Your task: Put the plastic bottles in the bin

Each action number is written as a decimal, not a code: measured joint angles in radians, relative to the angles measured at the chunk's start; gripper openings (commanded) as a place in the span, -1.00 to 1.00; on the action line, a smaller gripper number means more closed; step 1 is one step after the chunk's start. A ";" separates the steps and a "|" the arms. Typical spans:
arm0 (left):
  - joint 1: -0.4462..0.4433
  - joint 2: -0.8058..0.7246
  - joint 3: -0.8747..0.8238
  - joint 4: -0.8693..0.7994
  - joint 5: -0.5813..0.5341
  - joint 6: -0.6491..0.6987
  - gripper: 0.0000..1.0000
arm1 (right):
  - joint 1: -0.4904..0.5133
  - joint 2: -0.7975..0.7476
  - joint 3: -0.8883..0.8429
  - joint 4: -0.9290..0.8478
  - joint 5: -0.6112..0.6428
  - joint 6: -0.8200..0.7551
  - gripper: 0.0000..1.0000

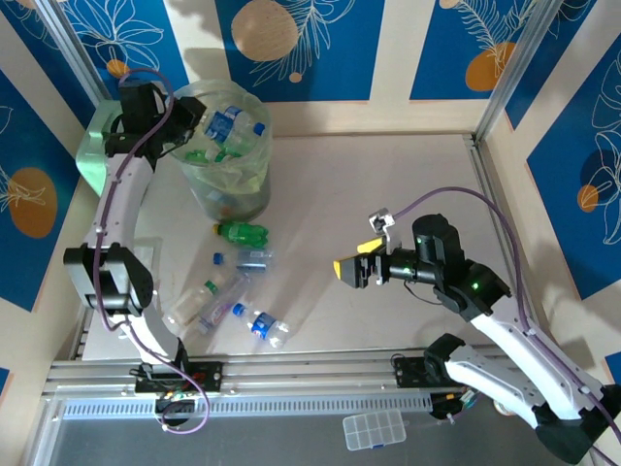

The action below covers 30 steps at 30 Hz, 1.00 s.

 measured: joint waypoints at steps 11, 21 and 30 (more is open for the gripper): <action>-0.001 0.032 -0.072 0.010 -0.008 0.055 -0.45 | 0.029 0.021 -0.004 0.001 0.023 -0.009 0.99; -0.005 0.054 -0.071 -0.044 -0.054 0.163 0.56 | 0.029 0.041 -0.008 -0.004 0.030 -0.023 0.99; -0.006 -0.016 -0.066 -0.050 -0.185 0.225 0.58 | 0.034 0.047 -0.013 0.008 0.030 -0.023 0.99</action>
